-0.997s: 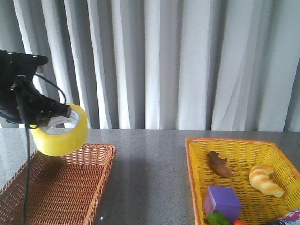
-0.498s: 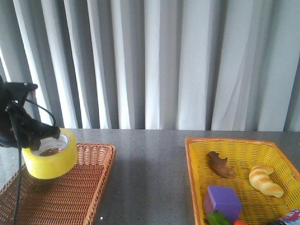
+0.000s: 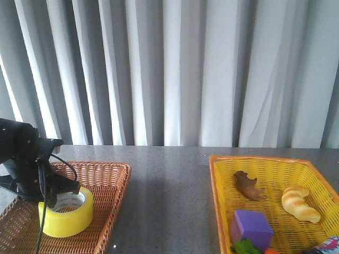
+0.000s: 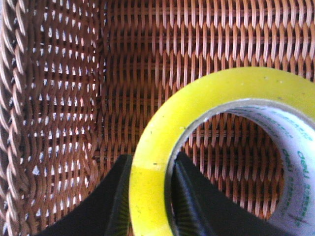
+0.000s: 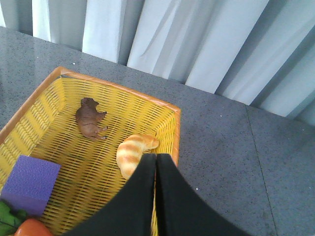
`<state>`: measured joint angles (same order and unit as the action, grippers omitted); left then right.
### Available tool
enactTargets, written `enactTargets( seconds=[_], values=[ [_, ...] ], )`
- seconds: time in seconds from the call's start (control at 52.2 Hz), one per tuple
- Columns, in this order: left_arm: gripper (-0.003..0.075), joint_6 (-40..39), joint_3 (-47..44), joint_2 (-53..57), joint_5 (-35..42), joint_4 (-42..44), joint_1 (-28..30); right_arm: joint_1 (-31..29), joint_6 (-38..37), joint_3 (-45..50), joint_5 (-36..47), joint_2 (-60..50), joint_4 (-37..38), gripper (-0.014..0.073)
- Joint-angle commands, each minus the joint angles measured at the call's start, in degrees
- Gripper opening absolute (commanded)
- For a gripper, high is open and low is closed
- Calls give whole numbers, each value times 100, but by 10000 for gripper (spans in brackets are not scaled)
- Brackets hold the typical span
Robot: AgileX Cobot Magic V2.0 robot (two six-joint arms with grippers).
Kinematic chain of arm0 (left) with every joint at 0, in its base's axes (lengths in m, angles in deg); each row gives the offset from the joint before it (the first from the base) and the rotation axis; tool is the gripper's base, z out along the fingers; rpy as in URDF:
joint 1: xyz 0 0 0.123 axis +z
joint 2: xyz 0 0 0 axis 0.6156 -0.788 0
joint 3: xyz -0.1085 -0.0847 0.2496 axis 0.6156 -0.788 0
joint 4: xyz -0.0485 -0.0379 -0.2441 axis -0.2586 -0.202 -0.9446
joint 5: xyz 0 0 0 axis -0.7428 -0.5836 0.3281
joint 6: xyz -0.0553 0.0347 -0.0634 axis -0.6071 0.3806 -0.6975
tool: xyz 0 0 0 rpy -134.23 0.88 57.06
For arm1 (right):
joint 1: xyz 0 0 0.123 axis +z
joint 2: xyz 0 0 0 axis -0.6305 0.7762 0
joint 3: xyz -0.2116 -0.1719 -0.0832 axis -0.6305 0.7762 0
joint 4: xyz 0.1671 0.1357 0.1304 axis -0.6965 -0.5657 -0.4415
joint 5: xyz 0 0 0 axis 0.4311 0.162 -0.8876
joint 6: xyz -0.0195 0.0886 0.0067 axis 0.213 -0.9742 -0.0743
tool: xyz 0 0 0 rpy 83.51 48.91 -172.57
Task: Transfer tape with both arms
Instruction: 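Lower the tape into the brown basket and open the left gripper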
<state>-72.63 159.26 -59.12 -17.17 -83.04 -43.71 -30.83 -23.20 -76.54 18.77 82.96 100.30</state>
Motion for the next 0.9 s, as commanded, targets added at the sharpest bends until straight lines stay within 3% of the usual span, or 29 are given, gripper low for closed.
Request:
enactTargets(
  seconds=[0.0, 0.192, 0.479, 0.594, 0.748, 0.882],
  values=[
    [22, -137, 171, 304, 364, -1, -1, -28, -19, -146, 344, -91, 161, -5],
    [111, -132, 171, 227, 526, 5, -1, -28, -19, -146, 344, -91, 161, -5],
    [413, -293, 171, 186, 704, 5, -1, -28, -19, -146, 351, -91, 161, -5],
    [500, -286, 171, 182, 677, 5, -1, -28, -19, -146, 351, -91, 161, -5],
    [516, -286, 171, 194, 504, 5, -1, -28, -19, -146, 351, -91, 161, -5],
    [480, -81, 229, 299, 383, 10, -1, -28, -19, -146, 351, -91, 161, -5]
  ],
)
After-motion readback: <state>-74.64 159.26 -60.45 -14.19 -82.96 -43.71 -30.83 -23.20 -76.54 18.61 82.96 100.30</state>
